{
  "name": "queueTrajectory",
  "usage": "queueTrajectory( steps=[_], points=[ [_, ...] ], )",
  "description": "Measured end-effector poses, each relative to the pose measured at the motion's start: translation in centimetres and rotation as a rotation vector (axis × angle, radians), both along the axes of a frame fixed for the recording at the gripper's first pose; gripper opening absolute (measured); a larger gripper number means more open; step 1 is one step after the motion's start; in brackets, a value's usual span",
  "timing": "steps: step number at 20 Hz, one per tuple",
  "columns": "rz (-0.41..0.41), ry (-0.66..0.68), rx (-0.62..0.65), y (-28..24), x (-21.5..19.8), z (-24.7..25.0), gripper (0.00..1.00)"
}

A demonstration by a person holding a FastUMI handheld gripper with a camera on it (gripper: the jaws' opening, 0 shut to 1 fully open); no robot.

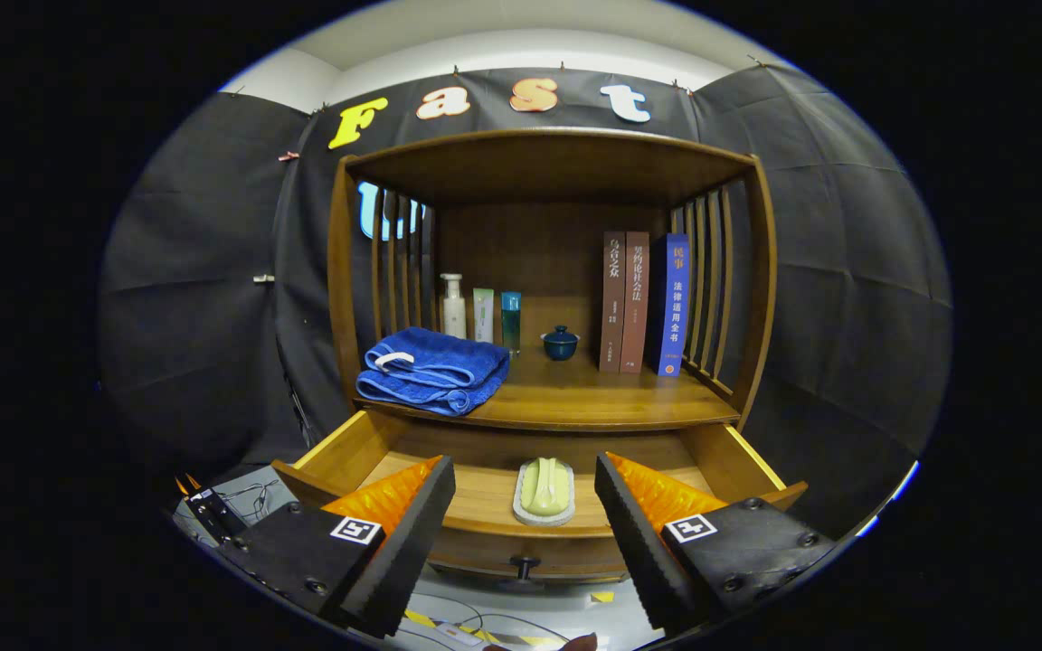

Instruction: Pull open the drawer, take out the items inside it, and place them on the countertop above the cabinet.

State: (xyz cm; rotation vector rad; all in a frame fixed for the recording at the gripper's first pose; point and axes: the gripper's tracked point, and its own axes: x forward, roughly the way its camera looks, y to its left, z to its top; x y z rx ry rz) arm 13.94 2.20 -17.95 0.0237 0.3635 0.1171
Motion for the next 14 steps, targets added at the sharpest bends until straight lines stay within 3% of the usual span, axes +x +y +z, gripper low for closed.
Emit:
queueTrajectory(
  steps=[5,9,14],
  points=[
    [-0.009,0.264,0.027,0.2,5.4,-3.5,0.98],
    [-0.06,0.457,-0.061,-1.4,9.0,-8.5,0.99],
    [-0.128,0.618,-0.033,-2.2,11.9,-13.6,0.99]
  ],
)
